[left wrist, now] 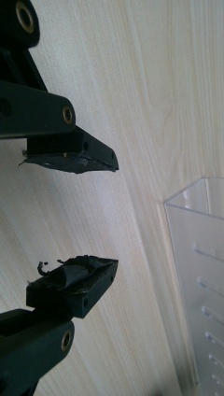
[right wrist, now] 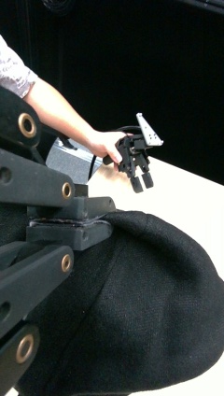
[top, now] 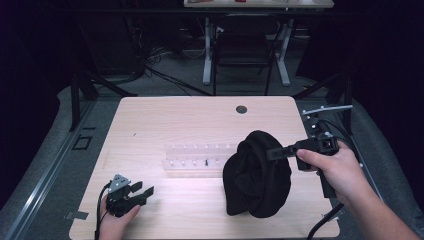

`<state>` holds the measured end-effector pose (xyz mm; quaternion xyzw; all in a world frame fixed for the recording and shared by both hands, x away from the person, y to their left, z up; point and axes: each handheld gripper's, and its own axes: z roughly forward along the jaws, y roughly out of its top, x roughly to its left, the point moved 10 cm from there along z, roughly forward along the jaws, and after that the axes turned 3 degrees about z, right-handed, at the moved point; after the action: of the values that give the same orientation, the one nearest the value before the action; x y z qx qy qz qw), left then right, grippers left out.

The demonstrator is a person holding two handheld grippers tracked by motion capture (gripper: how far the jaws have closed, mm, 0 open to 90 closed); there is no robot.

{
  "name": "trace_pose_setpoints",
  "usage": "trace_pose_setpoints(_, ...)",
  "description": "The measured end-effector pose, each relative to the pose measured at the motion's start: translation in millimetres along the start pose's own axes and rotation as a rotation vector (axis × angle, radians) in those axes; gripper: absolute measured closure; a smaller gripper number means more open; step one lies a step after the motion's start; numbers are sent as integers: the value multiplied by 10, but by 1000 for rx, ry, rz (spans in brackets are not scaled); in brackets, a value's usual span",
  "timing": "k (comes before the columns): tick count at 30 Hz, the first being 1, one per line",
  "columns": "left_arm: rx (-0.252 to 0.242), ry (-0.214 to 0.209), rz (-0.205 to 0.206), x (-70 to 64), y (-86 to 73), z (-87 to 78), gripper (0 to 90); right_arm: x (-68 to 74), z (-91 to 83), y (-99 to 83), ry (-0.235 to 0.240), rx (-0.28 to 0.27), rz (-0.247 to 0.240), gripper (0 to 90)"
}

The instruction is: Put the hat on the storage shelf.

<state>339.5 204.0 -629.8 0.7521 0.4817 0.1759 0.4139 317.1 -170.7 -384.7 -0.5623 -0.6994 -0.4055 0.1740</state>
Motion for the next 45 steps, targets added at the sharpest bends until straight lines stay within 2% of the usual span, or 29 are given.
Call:
trace_pose_setpoints(9, -1, 0, 0, 2, 3, -4, 461, 91, -27, 94, 21, -27, -20, 886)
trace_pose_setpoints(24, 0, -5, 3, -10, 6, -2, 461, 176, -51, 242, 22, -57, -34, 886)
trace_pose_setpoints(34, -3, -1, 9, -17, 12, -1, 461, 243, -27, 368, 22, -79, -39, 886)
trace_pose_setpoints(45, -9, -7, 11, -44, 23, -3, 461, 291, 36, 522, 45, -106, -37, 886)
